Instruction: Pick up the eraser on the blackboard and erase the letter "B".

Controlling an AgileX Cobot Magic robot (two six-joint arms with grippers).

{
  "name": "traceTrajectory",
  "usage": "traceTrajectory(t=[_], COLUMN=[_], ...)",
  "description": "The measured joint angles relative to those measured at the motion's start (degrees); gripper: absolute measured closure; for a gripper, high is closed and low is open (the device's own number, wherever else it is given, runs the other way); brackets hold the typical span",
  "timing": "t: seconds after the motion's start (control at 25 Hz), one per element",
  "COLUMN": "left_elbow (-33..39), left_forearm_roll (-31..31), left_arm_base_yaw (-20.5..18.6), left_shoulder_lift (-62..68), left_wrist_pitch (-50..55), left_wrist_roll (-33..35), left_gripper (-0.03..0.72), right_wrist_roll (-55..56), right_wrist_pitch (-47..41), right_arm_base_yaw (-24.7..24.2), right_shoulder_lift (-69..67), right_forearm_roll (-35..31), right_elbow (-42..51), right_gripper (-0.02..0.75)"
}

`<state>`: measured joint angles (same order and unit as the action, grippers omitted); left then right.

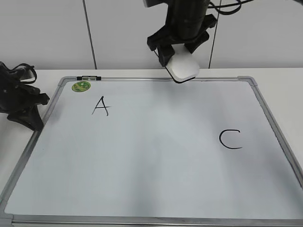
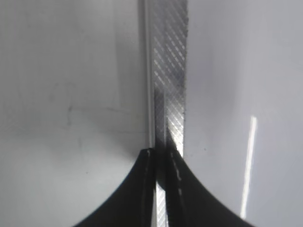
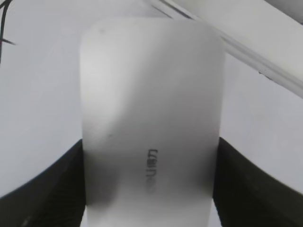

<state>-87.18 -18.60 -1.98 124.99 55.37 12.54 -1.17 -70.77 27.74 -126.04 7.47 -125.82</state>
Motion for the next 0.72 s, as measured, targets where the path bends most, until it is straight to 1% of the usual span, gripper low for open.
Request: traceTrajectory(t=[0.16, 0.32, 0.56, 0.72], left_elbow=[0.0, 0.0, 0.0, 0.0], left_forearm_roll=[0.0, 0.0, 0.0, 0.0], left_arm_base_yaw=[0.0, 0.0, 0.0, 0.0], left_shoulder_lift=[0.0, 0.0, 0.0, 0.0], left_wrist_pitch=[0.0, -0.1, -0.1, -0.1], left_wrist_roll=[0.0, 0.0, 0.0, 0.0], left_gripper=[0.678, 0.678, 0.678, 0.678], right_wrist_roll=[0.0, 0.0, 1.2, 2.4], right_wrist_pitch=[-0.1, -0.2, -0.1, 4.1], right_arm_base_yaw=[-1.6, -3.5, -9.3, -14.3], right_shoulder_lift=[3.9, 8.6, 17.6, 24.2], right_forearm_roll=[-0.9, -1.2, -1.3, -2.5], right_elbow=[4.4, 12.4, 27.2, 38.5], right_gripper=[0.193, 0.193, 0.193, 0.193])
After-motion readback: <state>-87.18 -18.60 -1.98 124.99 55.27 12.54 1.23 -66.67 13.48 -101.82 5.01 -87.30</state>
